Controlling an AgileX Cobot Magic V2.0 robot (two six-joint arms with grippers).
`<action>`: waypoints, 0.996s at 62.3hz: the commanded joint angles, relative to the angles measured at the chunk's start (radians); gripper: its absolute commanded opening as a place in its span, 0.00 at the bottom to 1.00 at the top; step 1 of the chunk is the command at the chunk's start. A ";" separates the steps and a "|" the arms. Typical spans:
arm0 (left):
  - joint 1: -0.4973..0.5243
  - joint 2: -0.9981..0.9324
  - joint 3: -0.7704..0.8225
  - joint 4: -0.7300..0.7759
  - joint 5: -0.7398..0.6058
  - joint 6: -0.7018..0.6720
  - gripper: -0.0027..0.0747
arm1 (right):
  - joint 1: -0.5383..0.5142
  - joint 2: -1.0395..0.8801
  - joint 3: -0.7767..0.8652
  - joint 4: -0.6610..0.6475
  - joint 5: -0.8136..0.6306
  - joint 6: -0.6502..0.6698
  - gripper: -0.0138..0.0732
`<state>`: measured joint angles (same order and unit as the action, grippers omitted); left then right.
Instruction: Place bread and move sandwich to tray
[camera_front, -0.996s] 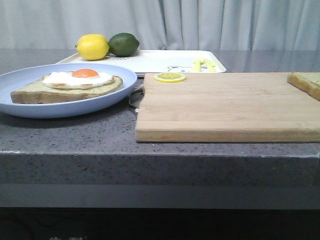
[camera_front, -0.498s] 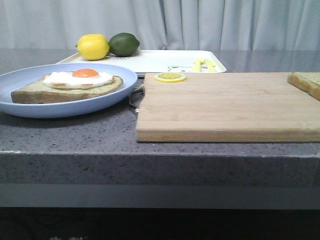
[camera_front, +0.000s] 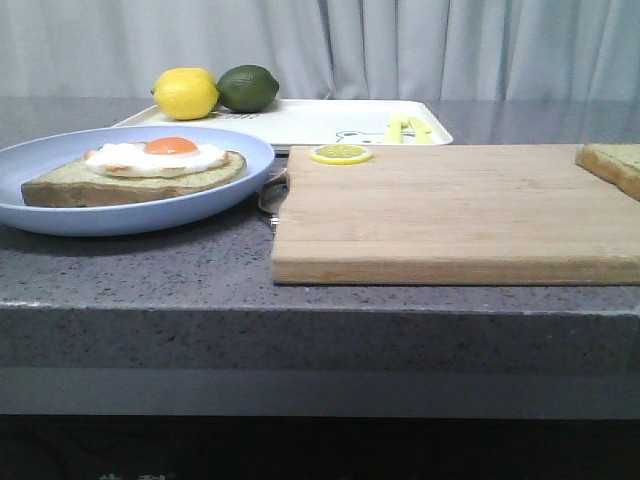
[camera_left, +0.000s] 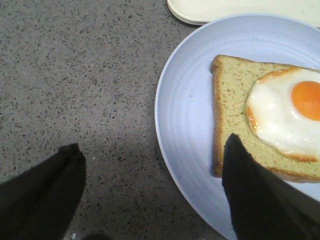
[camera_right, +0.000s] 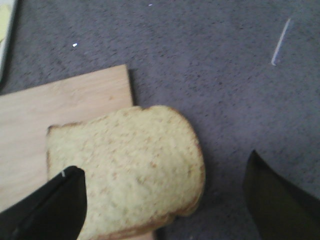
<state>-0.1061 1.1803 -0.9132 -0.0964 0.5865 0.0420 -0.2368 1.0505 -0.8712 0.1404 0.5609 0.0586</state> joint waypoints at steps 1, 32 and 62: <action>-0.007 -0.018 -0.037 -0.008 -0.054 0.002 0.74 | -0.062 0.082 -0.115 0.027 -0.019 -0.005 0.90; -0.007 -0.018 -0.037 -0.008 -0.046 0.002 0.74 | -0.255 0.503 -0.497 0.442 0.473 -0.488 0.90; -0.007 -0.018 -0.037 -0.008 -0.046 0.002 0.74 | -0.226 0.615 -0.499 0.518 0.502 -0.572 0.90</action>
<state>-0.1061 1.1803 -0.9132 -0.0964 0.5903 0.0420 -0.4646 1.6990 -1.3380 0.6104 1.0598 -0.4883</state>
